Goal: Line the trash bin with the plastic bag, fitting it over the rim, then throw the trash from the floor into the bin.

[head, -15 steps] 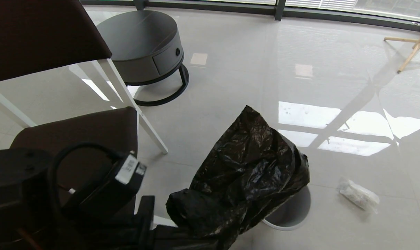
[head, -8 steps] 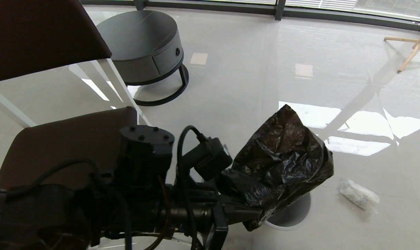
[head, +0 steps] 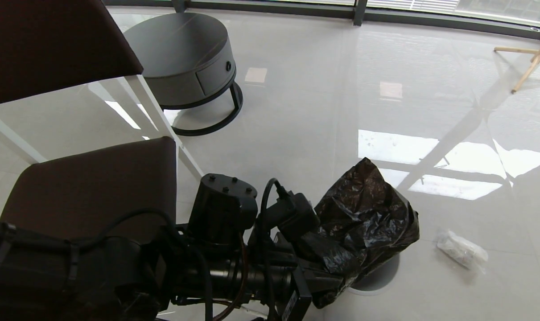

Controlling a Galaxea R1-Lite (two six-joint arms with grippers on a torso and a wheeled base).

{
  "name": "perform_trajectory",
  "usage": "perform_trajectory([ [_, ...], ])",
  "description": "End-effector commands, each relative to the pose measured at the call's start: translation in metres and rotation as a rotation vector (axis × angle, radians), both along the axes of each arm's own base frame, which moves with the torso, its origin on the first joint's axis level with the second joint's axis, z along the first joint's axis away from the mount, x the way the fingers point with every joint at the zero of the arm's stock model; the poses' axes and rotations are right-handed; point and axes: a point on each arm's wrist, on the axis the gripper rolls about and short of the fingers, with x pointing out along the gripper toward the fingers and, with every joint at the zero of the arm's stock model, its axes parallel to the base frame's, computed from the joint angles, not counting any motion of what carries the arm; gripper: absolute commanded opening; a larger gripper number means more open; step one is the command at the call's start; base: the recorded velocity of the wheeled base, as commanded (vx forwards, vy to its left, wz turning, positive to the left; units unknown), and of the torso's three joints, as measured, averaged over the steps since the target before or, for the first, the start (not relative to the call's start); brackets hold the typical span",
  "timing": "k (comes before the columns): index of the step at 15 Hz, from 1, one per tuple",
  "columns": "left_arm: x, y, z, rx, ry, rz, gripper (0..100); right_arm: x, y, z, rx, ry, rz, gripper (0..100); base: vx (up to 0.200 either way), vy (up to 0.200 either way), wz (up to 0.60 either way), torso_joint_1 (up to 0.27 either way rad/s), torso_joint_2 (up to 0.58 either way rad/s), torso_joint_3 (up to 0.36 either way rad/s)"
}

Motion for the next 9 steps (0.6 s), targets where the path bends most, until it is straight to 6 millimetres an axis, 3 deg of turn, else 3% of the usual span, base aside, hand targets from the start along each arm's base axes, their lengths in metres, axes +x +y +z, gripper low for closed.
perform_trajectory([
  [1, 0.001, -0.001, -0.005, 0.016, 0.007, 0.003, 0, 0.083, 0.019, -0.006, -0.005, 0.125, 0.034, 0, 0.0, 0.0, 0.0, 0.0, 0.0, 0.0],
  [6, 0.004, -0.004, -0.014, 0.061, -0.029, 0.032, 0, 0.137, 0.038, -0.008, 0.025, 0.187, 0.124, 0, 0.0, 0.0, 0.0, 0.0, 0.0, 0.0],
  [9, 0.006, -0.01, -0.016, 0.07, -0.042, 0.034, 0, 0.162, 0.053, -0.021, 0.041, 0.218, 0.165, 0, 0.0, 0.0, 0.0, 0.0, 0.0, 0.0],
])
